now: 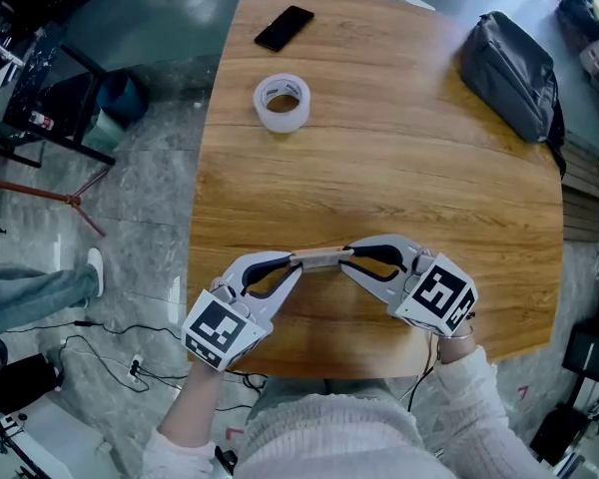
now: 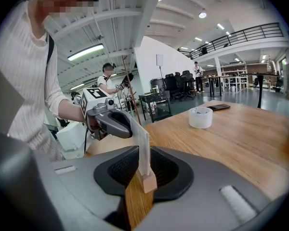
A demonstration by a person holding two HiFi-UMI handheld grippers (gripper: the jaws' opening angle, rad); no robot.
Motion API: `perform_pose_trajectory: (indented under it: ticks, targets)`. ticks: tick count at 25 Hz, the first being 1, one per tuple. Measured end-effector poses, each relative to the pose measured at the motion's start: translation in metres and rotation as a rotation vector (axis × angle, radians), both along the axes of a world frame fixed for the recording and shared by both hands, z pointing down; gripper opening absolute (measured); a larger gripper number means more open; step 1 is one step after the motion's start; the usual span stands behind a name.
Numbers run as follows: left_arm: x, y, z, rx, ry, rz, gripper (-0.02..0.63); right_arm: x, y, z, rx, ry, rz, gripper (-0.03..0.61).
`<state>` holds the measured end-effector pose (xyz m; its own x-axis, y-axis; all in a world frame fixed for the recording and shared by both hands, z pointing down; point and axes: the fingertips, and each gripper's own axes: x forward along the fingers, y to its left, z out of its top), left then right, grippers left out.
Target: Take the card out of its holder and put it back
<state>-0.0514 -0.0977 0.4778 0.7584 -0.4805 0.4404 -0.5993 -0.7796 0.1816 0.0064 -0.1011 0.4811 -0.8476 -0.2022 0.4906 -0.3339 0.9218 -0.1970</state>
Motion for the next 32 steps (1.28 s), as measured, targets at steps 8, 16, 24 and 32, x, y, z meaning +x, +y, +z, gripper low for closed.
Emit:
perform_pose_trajectory:
  ticks: [8, 16, 24, 32]
  targets:
    - [-0.009, -0.007, -0.014, 0.021, 0.042, -0.054, 0.071, 0.003, 0.0, -0.008, 0.019, 0.003, 0.019, 0.118]
    - [-0.017, 0.003, -0.038, 0.07, 0.049, -0.084, 0.069, 0.012, 0.007, -0.029, 0.069, -0.004, 0.073, 0.118]
    - [-0.009, 0.026, -0.067, 0.091, 0.131, -0.111, 0.009, 0.017, 0.028, -0.06, 0.185, -0.004, 0.15, 0.023]
    - [0.006, 0.053, -0.079, 0.093, 0.165, -0.118, 0.009, 0.01, 0.049, -0.082, 0.208, -0.035, 0.27, 0.0]
